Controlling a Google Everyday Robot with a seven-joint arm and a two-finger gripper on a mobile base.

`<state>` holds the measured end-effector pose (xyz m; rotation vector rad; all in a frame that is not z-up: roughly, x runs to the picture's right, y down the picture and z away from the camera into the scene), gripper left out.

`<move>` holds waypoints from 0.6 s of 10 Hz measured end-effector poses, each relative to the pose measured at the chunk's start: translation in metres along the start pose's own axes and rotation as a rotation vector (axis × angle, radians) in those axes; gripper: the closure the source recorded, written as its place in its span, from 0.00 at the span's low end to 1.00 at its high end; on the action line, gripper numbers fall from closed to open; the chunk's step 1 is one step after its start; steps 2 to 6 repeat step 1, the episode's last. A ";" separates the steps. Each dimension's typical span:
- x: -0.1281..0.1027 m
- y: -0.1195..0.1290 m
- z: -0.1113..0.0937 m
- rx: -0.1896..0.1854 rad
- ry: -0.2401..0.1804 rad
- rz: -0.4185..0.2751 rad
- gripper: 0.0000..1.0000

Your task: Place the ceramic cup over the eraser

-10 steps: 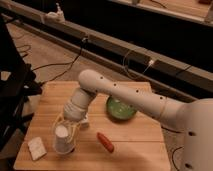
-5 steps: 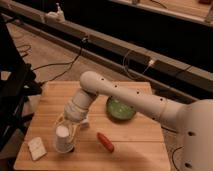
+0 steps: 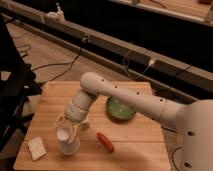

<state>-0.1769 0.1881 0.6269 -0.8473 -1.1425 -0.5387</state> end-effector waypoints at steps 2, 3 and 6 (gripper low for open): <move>0.000 0.000 0.000 0.000 0.000 0.000 0.20; 0.000 0.000 0.000 0.000 0.000 0.000 0.20; 0.000 0.000 0.000 0.000 0.000 0.000 0.20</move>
